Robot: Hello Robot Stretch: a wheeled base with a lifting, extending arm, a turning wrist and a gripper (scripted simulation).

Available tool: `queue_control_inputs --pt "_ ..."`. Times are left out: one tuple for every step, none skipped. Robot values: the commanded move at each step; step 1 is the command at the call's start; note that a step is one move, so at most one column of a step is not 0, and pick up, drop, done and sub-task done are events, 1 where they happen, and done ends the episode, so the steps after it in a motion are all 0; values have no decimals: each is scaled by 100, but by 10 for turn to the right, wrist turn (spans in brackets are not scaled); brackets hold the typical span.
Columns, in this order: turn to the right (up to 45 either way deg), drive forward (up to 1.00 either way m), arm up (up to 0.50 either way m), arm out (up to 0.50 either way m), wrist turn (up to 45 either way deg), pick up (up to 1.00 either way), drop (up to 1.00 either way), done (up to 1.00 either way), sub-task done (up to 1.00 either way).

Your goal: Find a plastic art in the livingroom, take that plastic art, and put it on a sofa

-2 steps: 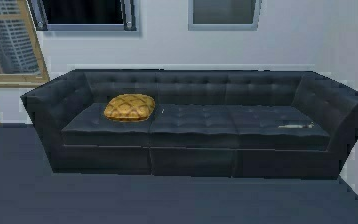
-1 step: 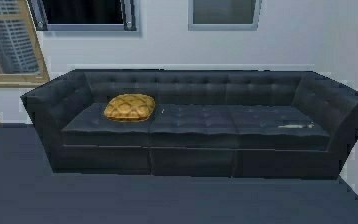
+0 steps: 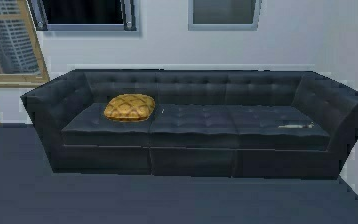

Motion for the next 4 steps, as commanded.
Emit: queue_control_inputs --pt "0 0 0 0 450 0 0 0 0" --pt "0 0 0 0 450 0 0 0 0" --pt "0 0 0 0 450 0 0 0 0" --pt "0 0 0 0 450 0 0 0 0"
